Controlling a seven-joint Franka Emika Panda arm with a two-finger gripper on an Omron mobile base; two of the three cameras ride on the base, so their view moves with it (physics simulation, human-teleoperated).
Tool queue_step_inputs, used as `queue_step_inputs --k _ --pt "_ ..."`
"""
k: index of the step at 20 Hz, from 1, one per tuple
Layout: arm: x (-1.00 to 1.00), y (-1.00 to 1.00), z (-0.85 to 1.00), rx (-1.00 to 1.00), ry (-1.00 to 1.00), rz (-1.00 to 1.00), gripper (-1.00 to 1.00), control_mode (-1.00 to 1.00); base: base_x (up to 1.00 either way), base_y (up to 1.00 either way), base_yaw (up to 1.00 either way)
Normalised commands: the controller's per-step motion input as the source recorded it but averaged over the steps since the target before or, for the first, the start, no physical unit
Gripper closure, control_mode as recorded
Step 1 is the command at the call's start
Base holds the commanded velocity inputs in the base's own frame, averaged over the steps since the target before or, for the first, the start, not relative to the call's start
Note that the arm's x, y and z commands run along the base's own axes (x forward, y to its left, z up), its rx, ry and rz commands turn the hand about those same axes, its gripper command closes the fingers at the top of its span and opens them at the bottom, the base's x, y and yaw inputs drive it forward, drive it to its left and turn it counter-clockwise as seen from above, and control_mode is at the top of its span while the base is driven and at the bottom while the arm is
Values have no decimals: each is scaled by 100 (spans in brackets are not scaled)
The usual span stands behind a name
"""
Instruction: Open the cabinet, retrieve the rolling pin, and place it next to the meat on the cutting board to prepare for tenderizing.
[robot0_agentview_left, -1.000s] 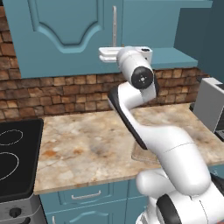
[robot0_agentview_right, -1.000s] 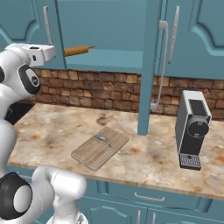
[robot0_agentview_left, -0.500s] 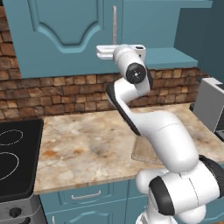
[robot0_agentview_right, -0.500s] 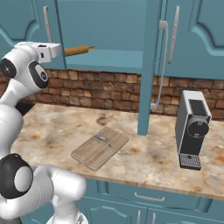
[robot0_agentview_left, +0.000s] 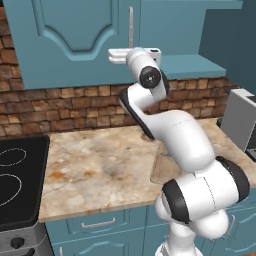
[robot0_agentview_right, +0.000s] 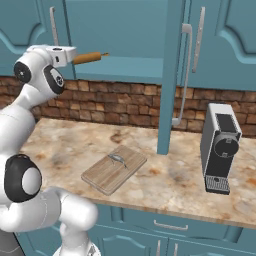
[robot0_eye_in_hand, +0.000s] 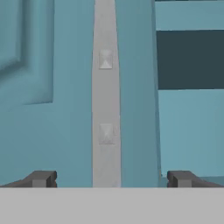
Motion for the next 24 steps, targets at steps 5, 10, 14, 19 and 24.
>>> queue_step_inputs --k 5,10,14,19,24 --pt "56 6 -4 0 0 0 -100 -100 0 0 0" --pt "59 8 -9 0 0 0 -100 -100 0 0 0" --pt "44 9 -9 0 0 1 100 -100 0 0 0" --pt "5 13 -1 0 4 2 100 -100 0 0 0" --pt "2 35 -6 0 0 7 100 -100 0 0 0"
